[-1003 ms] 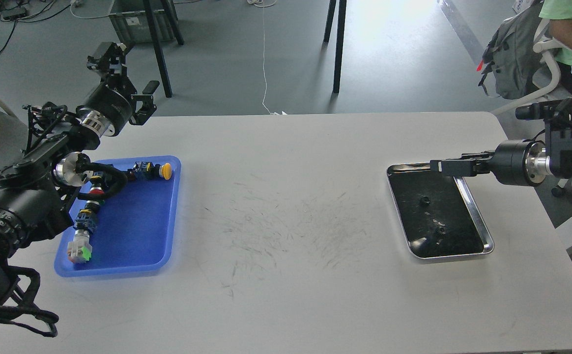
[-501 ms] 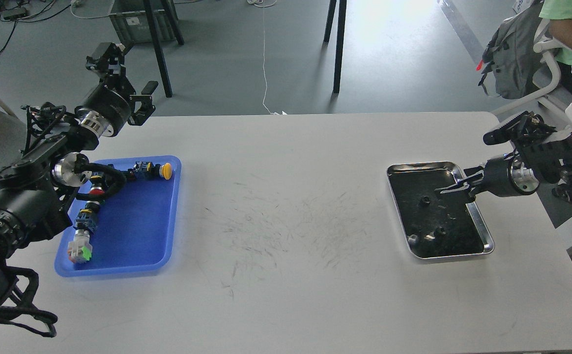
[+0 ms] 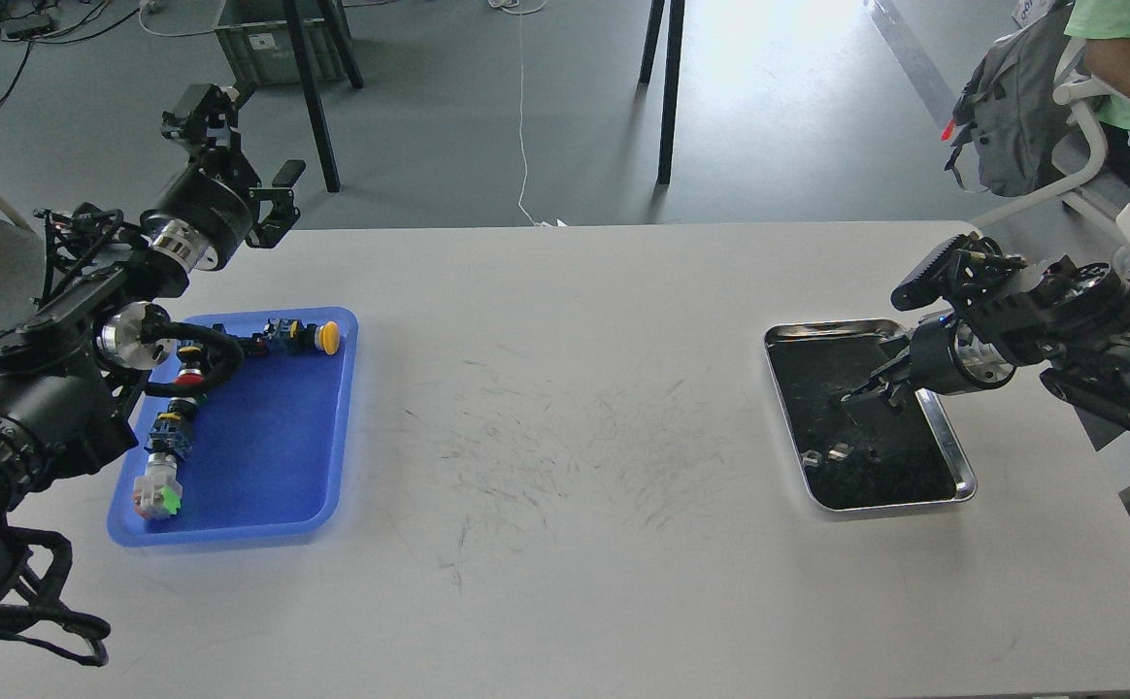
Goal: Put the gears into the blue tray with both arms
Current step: 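Grasp a small black part in the metal tray with the right gripper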
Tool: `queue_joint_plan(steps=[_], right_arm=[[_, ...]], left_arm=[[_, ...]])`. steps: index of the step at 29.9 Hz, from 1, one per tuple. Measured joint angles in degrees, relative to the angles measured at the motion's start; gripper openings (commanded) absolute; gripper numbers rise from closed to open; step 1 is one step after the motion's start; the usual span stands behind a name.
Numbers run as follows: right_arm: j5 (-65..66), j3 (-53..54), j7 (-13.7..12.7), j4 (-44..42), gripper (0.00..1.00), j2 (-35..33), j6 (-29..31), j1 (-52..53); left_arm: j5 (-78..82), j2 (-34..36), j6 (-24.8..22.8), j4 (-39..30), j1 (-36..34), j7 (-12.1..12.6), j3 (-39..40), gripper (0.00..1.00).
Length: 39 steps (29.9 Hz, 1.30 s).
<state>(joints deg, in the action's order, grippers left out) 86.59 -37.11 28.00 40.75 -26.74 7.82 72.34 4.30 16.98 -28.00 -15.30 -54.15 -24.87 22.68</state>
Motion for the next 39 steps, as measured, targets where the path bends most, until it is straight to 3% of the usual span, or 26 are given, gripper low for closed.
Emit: queue_joint_plan(steps=[13,23,27,30,39], right_arm=[[0.0,-0.8,0.0,-2.0,0.74,2.4,-0.8,-1.8],[0.1,-0.9,0.0,-2.3,0.48,3.6,-0.6,-1.9],[0.3,-1.4,0.0,-2.6,0.46,3.7,-0.5,-1.9],[0.4,-2.0,0.0,-2.7,0.35,3.7,-0.5,-1.8],[0.4,-2.4,0.0,-3.1,0.15,4.0,-0.5,-1.6]], left_arm=[[0.0,0.0,0.0,0.1,0.3,0.0,0.0,0.99],[0.1,0.1,0.0,0.2,0.4,0.0,0.0,0.99],[0.1,0.1,0.0,0.2,0.4,0.1,0.0,0.99],[0.1,0.1,0.0,0.1,0.4,0.1,0.0,0.99],[0.1,0.1,0.0,0.2,0.4,0.1,0.0,0.99]])
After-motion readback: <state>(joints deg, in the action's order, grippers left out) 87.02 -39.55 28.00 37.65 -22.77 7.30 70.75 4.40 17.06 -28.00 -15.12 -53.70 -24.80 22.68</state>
